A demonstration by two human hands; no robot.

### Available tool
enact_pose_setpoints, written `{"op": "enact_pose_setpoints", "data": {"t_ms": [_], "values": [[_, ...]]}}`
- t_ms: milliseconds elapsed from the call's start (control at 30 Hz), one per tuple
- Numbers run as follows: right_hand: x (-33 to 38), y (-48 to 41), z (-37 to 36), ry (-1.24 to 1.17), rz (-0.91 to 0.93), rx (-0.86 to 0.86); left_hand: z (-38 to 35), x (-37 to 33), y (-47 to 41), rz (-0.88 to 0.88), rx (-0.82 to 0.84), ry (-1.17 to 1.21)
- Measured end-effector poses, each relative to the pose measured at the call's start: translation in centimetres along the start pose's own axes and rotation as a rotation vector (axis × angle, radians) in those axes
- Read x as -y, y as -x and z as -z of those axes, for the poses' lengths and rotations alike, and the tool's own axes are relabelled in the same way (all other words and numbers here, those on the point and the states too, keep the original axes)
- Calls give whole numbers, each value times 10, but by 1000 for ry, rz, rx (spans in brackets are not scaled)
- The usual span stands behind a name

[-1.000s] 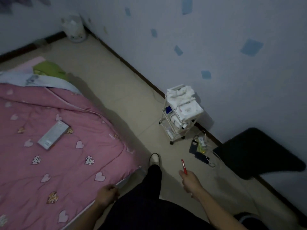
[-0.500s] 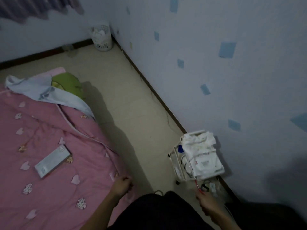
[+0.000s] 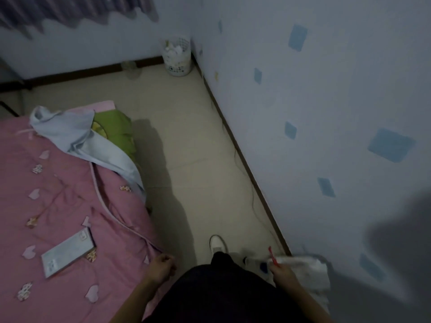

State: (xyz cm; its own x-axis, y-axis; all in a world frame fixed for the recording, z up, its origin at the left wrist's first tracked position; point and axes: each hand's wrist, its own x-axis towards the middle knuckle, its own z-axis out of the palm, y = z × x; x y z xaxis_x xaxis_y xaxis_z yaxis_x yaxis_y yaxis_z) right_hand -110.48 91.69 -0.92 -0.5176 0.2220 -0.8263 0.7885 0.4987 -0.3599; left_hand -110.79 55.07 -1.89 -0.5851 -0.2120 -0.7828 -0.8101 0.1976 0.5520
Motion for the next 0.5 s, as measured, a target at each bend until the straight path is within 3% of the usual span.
{"op": "enact_pose_setpoints", "data": {"t_ms": [267, 500], "values": [[203, -83, 41, 173, 107, 97, 39, -88, -64, 82, -156, 180], [358, -154, 38, 177, 178, 134, 64, -152, -128, 145, -223, 273]]}}
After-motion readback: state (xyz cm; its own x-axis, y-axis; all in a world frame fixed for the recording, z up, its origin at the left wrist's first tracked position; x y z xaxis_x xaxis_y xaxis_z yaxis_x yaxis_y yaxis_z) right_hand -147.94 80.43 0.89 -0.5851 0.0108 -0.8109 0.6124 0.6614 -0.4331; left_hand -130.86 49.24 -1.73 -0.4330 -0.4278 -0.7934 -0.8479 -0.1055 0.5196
